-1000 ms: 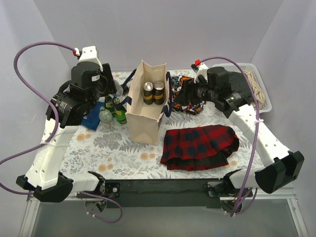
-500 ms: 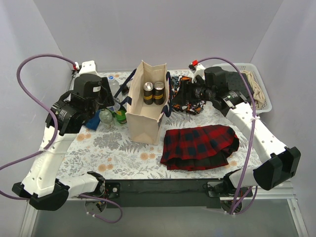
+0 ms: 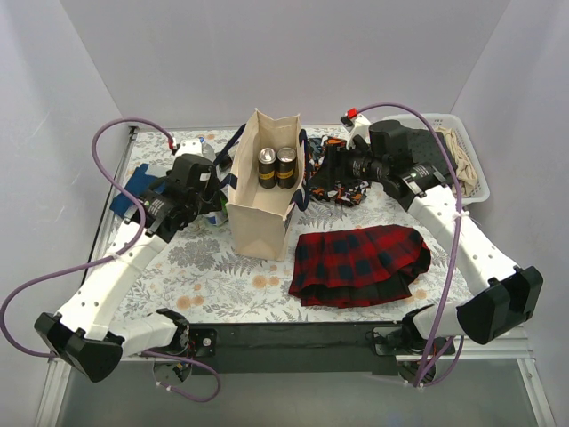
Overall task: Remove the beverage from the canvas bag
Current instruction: Place the drink at the center of the board.
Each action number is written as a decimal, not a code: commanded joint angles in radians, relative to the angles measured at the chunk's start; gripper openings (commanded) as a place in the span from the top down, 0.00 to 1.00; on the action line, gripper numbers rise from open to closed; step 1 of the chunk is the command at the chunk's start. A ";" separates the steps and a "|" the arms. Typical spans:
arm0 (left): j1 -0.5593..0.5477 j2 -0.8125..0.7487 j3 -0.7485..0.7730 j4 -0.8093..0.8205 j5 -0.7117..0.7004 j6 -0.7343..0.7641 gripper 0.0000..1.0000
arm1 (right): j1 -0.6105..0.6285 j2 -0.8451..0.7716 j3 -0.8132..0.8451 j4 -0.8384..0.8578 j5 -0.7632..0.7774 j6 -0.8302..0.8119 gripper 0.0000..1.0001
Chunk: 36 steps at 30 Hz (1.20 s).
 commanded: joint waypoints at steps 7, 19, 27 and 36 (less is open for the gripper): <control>0.001 -0.046 -0.141 0.239 -0.031 0.010 1.00 | -0.002 -0.048 -0.018 0.038 0.000 0.000 0.27; 0.002 0.007 -0.251 0.346 -0.134 0.033 1.00 | -0.001 -0.077 -0.040 0.030 0.023 -0.003 0.27; 0.002 0.033 -0.313 0.384 -0.158 0.024 1.00 | -0.001 -0.093 -0.058 0.027 0.035 -0.007 0.27; 0.001 0.053 -0.362 0.424 -0.120 -0.030 1.00 | -0.002 -0.096 -0.066 0.027 0.035 -0.009 0.27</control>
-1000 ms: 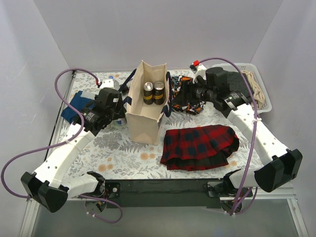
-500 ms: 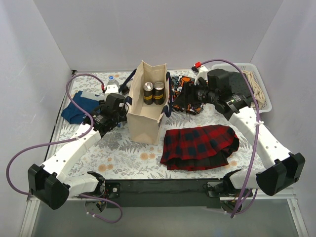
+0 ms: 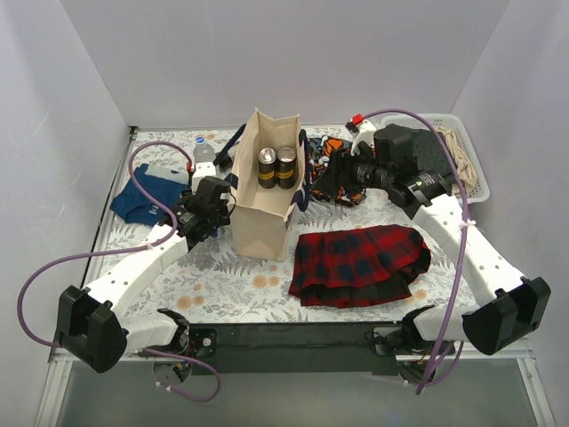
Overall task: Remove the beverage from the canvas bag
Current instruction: Place the drink at the center of the board.
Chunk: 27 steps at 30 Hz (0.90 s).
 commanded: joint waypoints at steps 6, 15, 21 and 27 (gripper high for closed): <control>0.002 0.042 0.006 0.097 -0.028 -0.024 1.00 | -0.002 -0.032 -0.010 0.026 0.004 -0.010 0.27; 0.007 0.042 -0.011 0.116 -0.033 -0.044 0.77 | -0.002 -0.032 -0.012 0.024 0.005 -0.013 0.27; 0.005 0.031 -0.016 0.107 -0.034 -0.045 0.57 | -0.002 -0.026 -0.009 0.024 -0.002 -0.013 0.27; 0.008 0.033 -0.024 0.102 -0.039 -0.047 0.48 | -0.002 -0.027 -0.007 0.023 -0.001 -0.014 0.27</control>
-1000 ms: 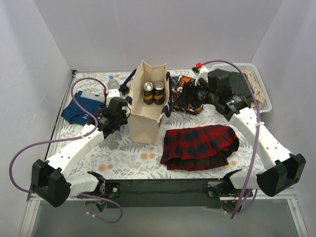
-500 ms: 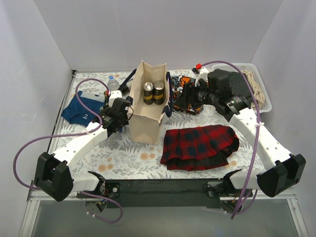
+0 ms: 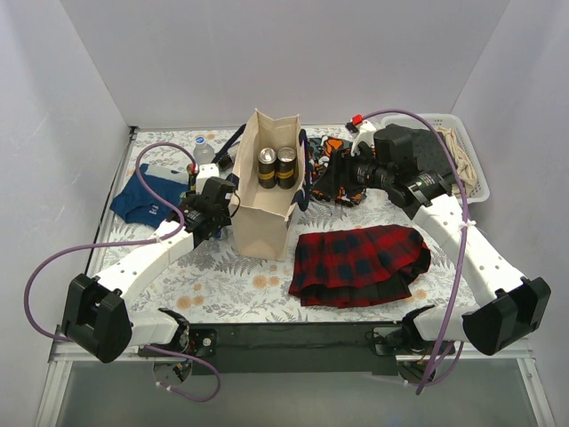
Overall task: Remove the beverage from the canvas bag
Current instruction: Place the drink at the center of the board.
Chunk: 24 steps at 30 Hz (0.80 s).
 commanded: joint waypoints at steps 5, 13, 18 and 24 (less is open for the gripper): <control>0.007 -0.022 0.004 0.037 -0.055 -0.010 0.47 | -0.001 -0.019 0.004 0.024 -0.008 -0.010 0.27; 0.012 0.002 -0.007 0.034 -0.062 -0.030 0.46 | -0.002 -0.018 0.004 0.024 -0.011 -0.010 0.27; 0.021 0.018 -0.024 0.041 -0.045 -0.049 0.44 | -0.001 -0.019 0.002 0.024 -0.011 -0.013 0.27; 0.030 0.034 -0.026 0.037 -0.045 -0.055 0.39 | -0.001 -0.019 -0.006 0.027 -0.011 -0.013 0.27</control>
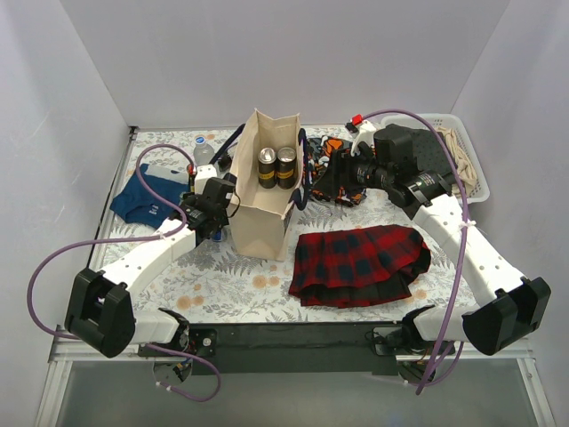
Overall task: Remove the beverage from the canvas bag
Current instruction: Place the drink at the center of the board.
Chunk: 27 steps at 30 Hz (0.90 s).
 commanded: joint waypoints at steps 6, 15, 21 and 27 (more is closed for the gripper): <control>0.017 -0.019 -0.002 0.000 -0.041 -0.011 0.22 | -0.002 -0.019 -0.009 0.024 -0.006 -0.007 0.27; 0.017 -0.135 0.173 -0.120 -0.164 -0.018 0.20 | -0.002 -0.022 -0.002 0.025 -0.003 -0.004 0.27; 0.015 -0.180 0.361 -0.103 -0.149 0.078 0.19 | -0.002 -0.024 0.002 0.025 0.009 -0.004 0.27; 0.017 -0.115 0.503 -0.072 -0.015 0.167 0.18 | -0.002 -0.016 0.002 0.024 0.021 -0.011 0.27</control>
